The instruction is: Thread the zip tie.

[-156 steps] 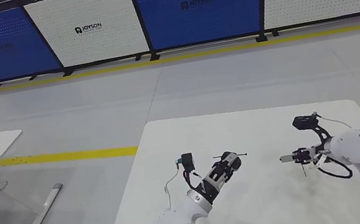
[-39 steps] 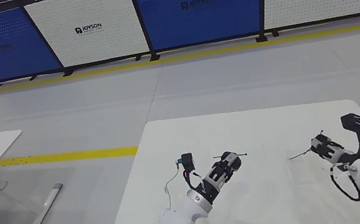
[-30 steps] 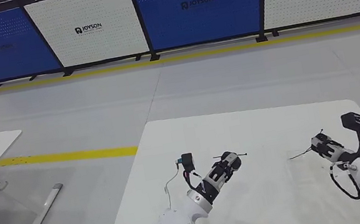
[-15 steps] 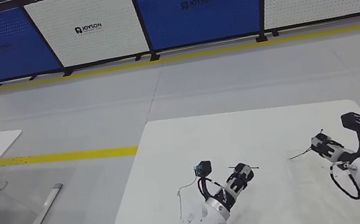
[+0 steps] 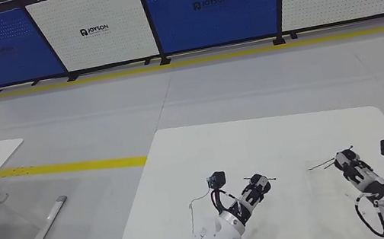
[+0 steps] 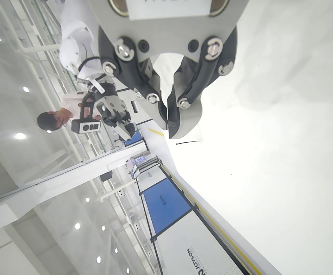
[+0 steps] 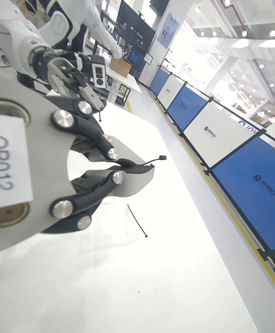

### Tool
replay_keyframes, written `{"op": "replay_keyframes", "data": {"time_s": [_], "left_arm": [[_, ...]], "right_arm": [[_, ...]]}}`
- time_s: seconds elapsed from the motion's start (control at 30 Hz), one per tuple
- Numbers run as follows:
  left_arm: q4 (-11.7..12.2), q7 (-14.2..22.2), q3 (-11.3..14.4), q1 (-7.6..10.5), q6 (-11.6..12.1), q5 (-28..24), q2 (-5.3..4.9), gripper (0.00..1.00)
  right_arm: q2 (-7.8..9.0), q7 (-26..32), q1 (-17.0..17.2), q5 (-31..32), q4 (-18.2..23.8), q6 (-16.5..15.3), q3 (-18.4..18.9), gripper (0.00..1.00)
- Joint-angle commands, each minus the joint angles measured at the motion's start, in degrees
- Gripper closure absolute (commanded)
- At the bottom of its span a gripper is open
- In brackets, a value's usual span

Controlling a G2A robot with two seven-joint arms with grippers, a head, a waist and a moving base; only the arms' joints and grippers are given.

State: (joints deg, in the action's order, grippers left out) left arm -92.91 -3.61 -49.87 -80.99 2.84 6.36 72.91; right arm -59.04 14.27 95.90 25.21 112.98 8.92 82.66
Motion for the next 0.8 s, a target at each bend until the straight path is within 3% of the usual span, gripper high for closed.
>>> {"op": "replay_keyframes", "data": {"time_s": [0.0, 0.37, 0.47, 0.63, 0.77], "left_arm": [[0.0, 0.0, 0.0, 0.00, 0.0, 0.0, 0.00, 1.00], [0.0, 0.0, 0.0, 0.00, 0.0, 0.0, 0.00, 1.00], [0.0, 0.0, 0.0, 0.00, 0.0, 0.0, 0.00, 1.00], [0.0, 0.0, 0.0, 0.00, 0.0, 0.0, 0.00, 1.00], [0.0, 0.0, 0.0, 0.00, 0.0, 0.0, 0.00, 1.00]], "right_arm": [[-0.04, -0.9, 0.9, 0.2, 0.4, 0.1, 0.2, 1.00], [-0.06, -1.2, 0.9, 0.2, 0.3, 0.1, 0.2, 1.00], [-0.55, -5.5, 1.6, -0.5, 1.5, 0.0, -0.5, 1.00], [-1.12, -6.9, 2.0, 3.5, 3.6, 2.2, -4.3, 1.00], [-1.65, -5.3, -0.5, 6.5, 2.9, 4.2, -8.1, 1.00]]}}
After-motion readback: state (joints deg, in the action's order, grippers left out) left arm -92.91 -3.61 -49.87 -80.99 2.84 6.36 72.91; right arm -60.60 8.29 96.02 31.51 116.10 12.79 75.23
